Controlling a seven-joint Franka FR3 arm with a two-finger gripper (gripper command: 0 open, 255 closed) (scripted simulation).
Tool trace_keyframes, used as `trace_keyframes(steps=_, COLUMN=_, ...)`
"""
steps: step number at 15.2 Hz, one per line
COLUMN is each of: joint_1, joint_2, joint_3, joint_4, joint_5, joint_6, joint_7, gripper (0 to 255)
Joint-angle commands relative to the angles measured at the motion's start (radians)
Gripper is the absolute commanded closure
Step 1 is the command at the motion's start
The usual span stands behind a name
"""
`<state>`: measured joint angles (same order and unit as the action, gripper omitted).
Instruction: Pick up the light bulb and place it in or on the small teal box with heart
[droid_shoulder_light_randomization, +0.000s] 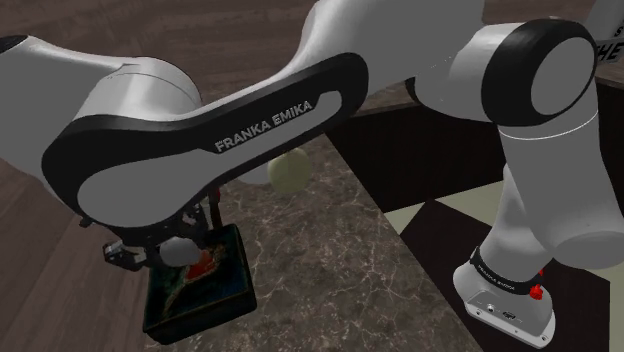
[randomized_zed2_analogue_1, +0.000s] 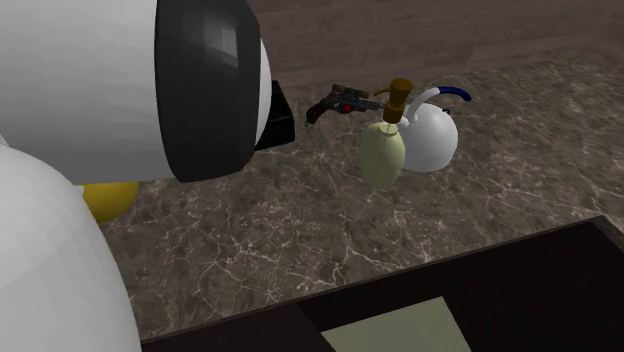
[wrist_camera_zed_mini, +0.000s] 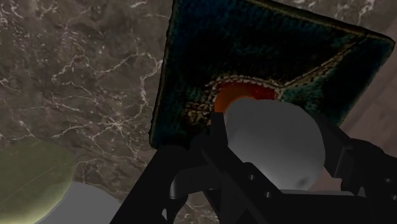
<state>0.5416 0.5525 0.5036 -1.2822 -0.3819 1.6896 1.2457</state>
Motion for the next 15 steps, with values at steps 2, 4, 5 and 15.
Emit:
trace_keyframes(steps=2, joint_1=-0.005, joint_2=0.005, joint_3=-0.002, joint_4=-0.032, joint_5=-0.004, joint_6=0.036, joint_7=0.007, gripper=255)
trace_keyframes(steps=4, joint_1=-0.008, joint_2=0.008, joint_3=-0.004, joint_4=-0.054, joint_5=-0.007, joint_6=0.06, joint_7=0.012, gripper=255)
trace_keyframes(steps=5, joint_1=-0.009, joint_2=0.01, joint_3=-0.004, joint_4=-0.065, joint_5=-0.008, joint_6=0.072, joint_7=0.015, gripper=255)
trace_keyframes(steps=15, joint_1=-0.013, joint_2=0.021, joint_3=-0.008, joint_4=-0.106, joint_5=-0.016, joint_6=0.121, joint_7=0.026, gripper=255)
